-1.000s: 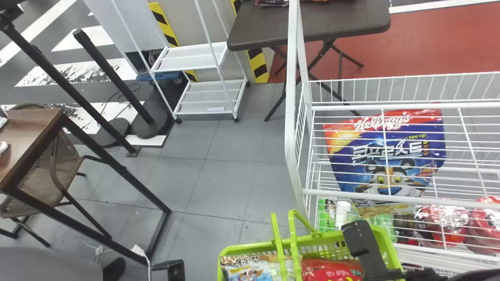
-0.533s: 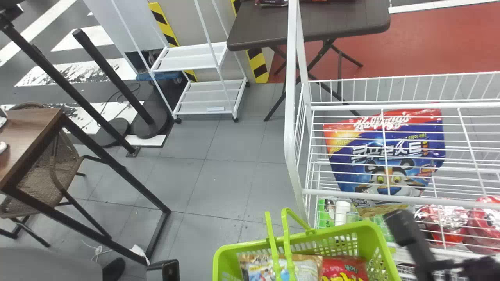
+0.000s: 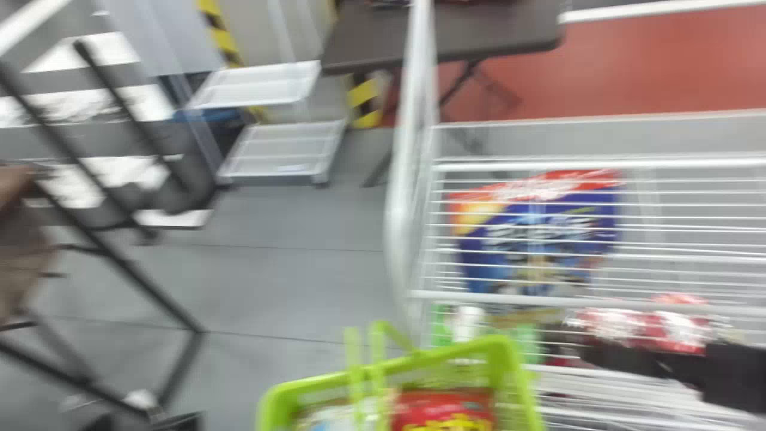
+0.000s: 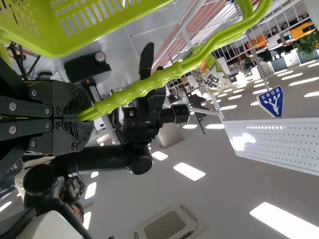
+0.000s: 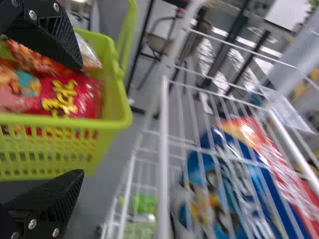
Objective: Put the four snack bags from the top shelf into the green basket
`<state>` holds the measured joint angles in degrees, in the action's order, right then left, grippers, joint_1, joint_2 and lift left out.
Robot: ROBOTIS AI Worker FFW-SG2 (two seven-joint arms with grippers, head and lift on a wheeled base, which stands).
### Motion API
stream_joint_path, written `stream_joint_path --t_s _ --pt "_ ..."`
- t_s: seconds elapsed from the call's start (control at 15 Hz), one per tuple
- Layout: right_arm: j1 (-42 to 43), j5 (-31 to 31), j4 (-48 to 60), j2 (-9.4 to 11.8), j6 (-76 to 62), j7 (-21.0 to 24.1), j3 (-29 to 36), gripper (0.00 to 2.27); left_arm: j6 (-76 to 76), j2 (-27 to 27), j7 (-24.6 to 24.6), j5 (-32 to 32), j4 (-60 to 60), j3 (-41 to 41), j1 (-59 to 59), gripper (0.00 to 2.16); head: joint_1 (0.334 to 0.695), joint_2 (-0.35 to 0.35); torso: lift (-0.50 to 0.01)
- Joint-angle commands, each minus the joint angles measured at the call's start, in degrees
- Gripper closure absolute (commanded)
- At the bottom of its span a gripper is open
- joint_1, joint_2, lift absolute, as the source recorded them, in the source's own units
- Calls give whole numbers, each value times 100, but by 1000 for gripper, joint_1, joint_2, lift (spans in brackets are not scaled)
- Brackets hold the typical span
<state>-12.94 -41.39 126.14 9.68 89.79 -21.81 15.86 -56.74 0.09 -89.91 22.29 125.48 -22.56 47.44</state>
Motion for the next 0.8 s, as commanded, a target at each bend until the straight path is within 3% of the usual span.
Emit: stream_joint_path --t_s 0.0,0.27,0.53,0.73 --pt "283 606 -11 -10 -264 80 321 49 0 -24 -66 21 12 -3 28 2152 695 16 -6" --pt "757 2100 -503 -36 -1951 502 242 49 35 -24 -66 39 12 -11 90 2152 695 -210 -6" --pt "1250 2759 -1303 -10 -2830 555 251 49 88 -24 -66 74 -6 -64 160 2152 695 -316 -6" --pt "1645 3076 -1769 105 -3129 660 357 49 105 -24 -66 92 -6 -90 204 2152 695 -350 -6"
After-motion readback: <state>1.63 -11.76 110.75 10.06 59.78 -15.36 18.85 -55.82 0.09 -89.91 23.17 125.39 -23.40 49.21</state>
